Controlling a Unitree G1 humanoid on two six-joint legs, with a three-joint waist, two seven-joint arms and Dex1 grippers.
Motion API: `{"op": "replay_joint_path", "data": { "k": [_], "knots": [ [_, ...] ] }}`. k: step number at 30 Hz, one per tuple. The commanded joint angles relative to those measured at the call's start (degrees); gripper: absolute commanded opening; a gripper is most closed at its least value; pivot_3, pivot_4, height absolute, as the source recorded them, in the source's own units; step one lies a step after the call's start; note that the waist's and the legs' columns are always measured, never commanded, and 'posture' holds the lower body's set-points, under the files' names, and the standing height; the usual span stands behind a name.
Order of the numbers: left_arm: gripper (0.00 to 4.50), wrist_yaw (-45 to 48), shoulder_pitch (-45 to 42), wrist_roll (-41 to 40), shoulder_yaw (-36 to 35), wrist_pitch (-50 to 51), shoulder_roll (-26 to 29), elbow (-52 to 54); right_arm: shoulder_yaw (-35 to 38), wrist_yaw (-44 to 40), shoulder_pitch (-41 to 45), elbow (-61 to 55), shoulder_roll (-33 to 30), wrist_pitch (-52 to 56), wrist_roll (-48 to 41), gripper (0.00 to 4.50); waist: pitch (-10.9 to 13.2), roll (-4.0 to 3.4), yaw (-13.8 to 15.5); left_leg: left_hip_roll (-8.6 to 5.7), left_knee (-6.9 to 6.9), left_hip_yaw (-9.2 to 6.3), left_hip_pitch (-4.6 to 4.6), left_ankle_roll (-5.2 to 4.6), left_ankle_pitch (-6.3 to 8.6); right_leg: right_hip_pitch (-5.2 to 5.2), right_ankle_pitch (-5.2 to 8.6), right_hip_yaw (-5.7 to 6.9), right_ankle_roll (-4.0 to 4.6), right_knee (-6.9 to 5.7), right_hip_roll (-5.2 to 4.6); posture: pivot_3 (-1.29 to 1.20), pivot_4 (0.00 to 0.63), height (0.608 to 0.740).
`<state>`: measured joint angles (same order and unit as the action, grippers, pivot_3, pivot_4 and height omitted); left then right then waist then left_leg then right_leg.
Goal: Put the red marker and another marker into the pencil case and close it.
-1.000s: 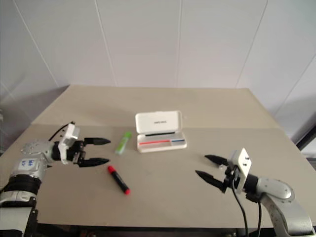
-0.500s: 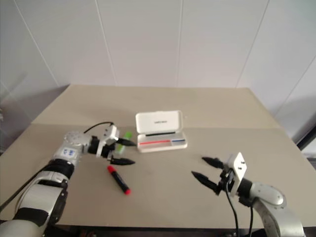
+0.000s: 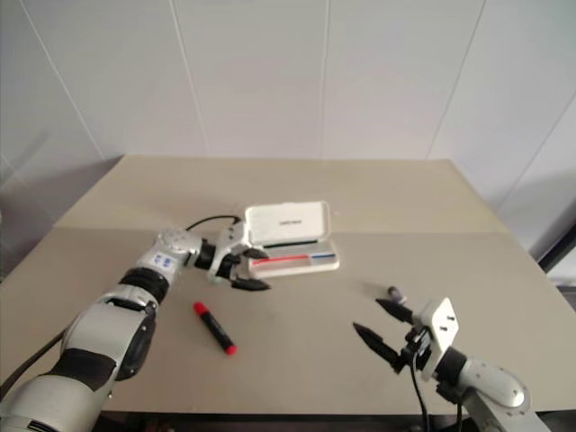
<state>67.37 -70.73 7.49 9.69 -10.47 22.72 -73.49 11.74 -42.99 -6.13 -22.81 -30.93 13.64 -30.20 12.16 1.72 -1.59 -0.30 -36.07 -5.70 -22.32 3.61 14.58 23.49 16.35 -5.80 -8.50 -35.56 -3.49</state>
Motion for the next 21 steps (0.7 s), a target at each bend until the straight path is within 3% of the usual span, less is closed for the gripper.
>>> {"op": "replay_joint_path", "data": {
  "k": [1, 9, 10, 14, 21],
  "knots": [
    [4.47, -1.69, -2.12, 1.64, 0.19, 0.42, -0.81, -0.91, 1.49, 0.87, -0.54, -2.99, 0.27, -1.24, -0.37, 4.50, 0.00, 0.00, 0.01, 0.00, 0.00, 0.00, 0.00, 0.00, 0.00, 0.00, 0.00, 0.00, 0.00, 0.00, 0.00, 0.00, 0.150, 0.740],
    [4.47, -4.18, -2.37, 3.23, 0.11, 4.24, -2.67, -2.18, 1.64, 1.04, -0.23, -3.00, -0.31, -0.80, -0.68, 4.50, 0.00, 0.01, 0.11, -0.01, -0.07, -0.01, 0.10, -0.01, -0.01, -0.15, -0.02, 0.00, -0.02, 0.00, 0.00, 0.00, 0.150, 0.740],
    [4.29, -4.31, -2.38, 3.32, 0.14, 4.48, -2.85, -2.19, 1.82, 0.91, -0.18, -2.92, -0.48, -0.77, -0.79, 4.50, 0.00, 0.01, 0.09, -0.01, -0.09, -0.01, 0.12, -0.02, -0.02, -0.18, -0.02, 0.00, -0.03, 0.00, 0.00, 0.00, 0.150, 0.740],
    [3.20, -5.56, -2.33, 4.39, 0.56, 4.64, -3.18, -2.17, 2.51, -0.07, 0.16, -2.50, -1.47, -0.73, -1.24, 4.50, 0.03, 0.06, -0.04, -0.01, -0.11, -0.01, 0.10, -0.07, -0.06, -0.18, -0.02, 0.00, -0.02, 0.03, 0.01, 0.00, 0.150, 0.740],
    [0.79, -5.47, -2.45, 4.78, 0.26, 2.72, -2.98, -1.70, 3.84, -2.88, 1.07, -1.60, -3.73, -0.21, -2.74, 4.50, 0.02, 0.06, 0.03, -0.01, 0.03, -0.03, 0.10, -0.04, -0.04, -0.13, -0.02, -0.01, -0.03, 0.02, 0.00, 0.00, 0.150, 0.740]
  ]
}}
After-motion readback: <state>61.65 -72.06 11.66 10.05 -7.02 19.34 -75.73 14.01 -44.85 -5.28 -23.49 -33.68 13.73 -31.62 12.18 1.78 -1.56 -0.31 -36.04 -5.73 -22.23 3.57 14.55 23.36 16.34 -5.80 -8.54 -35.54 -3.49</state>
